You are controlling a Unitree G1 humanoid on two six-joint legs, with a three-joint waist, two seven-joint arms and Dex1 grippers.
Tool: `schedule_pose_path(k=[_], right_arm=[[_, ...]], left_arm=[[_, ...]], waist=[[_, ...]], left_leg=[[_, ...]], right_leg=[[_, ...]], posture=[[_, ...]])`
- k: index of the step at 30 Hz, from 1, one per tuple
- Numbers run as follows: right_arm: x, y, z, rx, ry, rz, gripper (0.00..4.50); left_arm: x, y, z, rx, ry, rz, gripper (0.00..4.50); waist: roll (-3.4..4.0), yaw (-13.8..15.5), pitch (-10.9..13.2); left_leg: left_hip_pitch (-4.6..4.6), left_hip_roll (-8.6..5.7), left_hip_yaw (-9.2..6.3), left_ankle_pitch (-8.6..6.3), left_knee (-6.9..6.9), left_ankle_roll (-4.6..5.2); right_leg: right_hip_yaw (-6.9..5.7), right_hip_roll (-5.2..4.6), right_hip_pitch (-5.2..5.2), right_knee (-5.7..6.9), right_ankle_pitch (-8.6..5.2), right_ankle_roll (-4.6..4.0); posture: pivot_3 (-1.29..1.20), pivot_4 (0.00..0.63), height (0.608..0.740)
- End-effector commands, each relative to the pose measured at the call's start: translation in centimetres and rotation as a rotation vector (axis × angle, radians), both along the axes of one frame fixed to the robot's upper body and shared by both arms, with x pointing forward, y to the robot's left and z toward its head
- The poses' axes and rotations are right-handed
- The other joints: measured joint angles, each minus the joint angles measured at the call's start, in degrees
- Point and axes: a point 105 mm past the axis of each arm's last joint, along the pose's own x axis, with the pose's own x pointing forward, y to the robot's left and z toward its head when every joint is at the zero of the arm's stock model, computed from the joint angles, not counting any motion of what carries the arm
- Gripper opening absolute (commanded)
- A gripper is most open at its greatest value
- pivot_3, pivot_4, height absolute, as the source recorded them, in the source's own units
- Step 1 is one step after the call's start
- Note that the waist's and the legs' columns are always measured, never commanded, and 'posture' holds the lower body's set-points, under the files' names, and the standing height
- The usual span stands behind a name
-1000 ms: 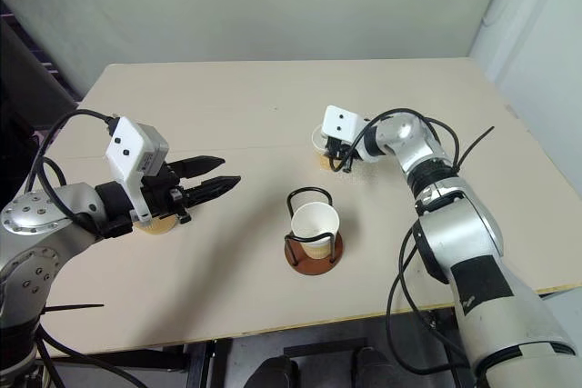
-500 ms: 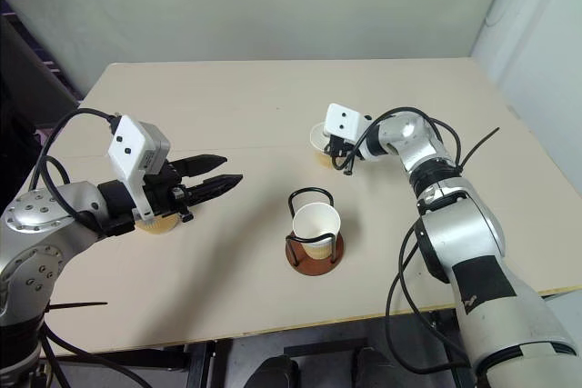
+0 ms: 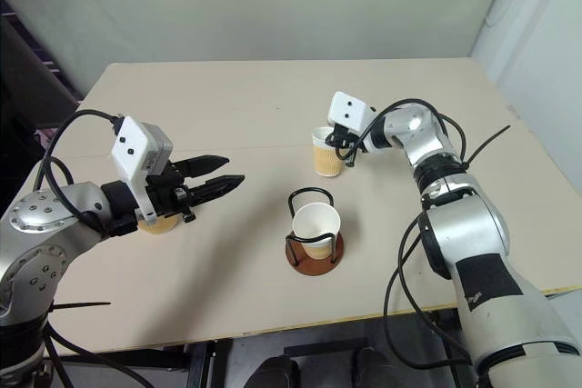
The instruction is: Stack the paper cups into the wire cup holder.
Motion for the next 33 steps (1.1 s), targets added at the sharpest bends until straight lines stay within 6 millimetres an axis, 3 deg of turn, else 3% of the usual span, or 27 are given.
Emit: schedule_pose_path(k=[1,12,15,20,21,24,27,32,33], right_arm=[[-0.7,0.6,2.7,0.036,-0.041,0.078,0.03],[-1.9,0.7,-0.5,-0.081,0.046,0.168,0.03],[-2.0,0.6,-0.8,-0.099,0.061,0.176,0.61],[-2.2,0.4,-1.0,-0.130,0.050,0.192,2.44],[-2.1,0.5,-1.0,-0.131,0.047,0.189,2.63],[-2.1,0.7,-1.1,-0.135,0.045,0.185,2.63],[-2.2,0.9,-1.4,-0.140,0.049,0.196,1.92],[-2.4,1.2,-1.6,-0.143,0.049,0.212,0.14],[-2.3,1.2,-1.6,-0.141,0.044,0.210,0.02]], left_arm=[[-0.2,0.0,0.7,0.008,-0.033,-0.003,2.29],[-0.1,0.0,0.5,0.007,-0.028,-0.002,2.29],[-0.1,0.0,0.5,0.007,-0.029,0.000,2.29],[-0.2,0.2,0.5,0.009,-0.028,0.007,2.29],[-0.2,0.2,0.5,0.009,-0.029,0.008,2.29],[-0.1,0.3,0.6,0.009,-0.032,0.011,2.29],[-0.1,0.3,0.6,0.010,-0.034,0.014,2.29],[-0.1,0.4,0.6,0.008,-0.035,0.018,2.29],[-0.1,0.4,0.6,0.008,-0.035,0.018,2.29]], waist=[[0.00,0.00,0.00],[0.00,0.00,0.00],[0.00,0.00,0.00],[0.00,0.00,0.00],[0.00,0.00,0.00],[0.00,0.00,0.00],[0.00,0.00,0.00],[0.00,0.00,0.00],[0.00,0.00,0.00]], left_leg=[[0.00,0.00,0.00,0.00,0.00,-0.01],[0.02,-0.01,0.00,0.07,0.07,-0.10],[0.11,0.00,0.00,0.06,0.06,-0.07],[0.11,0.00,0.00,0.07,0.06,-0.02],[0.11,0.00,0.00,0.07,0.06,-0.02],[0.11,0.00,0.00,0.07,0.06,-0.03],[0.11,0.00,0.00,0.08,0.05,-0.04],[0.11,0.00,0.00,0.08,0.05,-0.05],[0.11,0.00,0.00,0.08,0.05,-0.05]], right_leg=[[0.00,0.00,0.00,0.00,0.00,0.00],[0.00,0.00,0.05,0.00,0.00,0.00],[0.00,0.00,0.13,0.02,0.01,0.01],[0.00,0.00,0.13,0.04,0.02,0.02],[0.00,0.00,0.13,0.04,0.02,0.02],[0.00,0.00,0.12,0.03,0.02,0.02],[0.00,0.00,0.12,0.01,0.02,0.02],[0.00,0.00,0.12,0.01,0.02,0.02],[-0.01,0.00,0.12,0.01,0.02,0.02]], posture=[[0.00,0.150,0.740],[0.00,0.150,0.740],[0.00,0.150,0.740],[0.00,0.150,0.740],[0.00,0.150,0.740],[0.00,0.150,0.740],[0.00,0.150,0.740],[0.00,0.150,0.740],[0.00,0.150,0.740]])
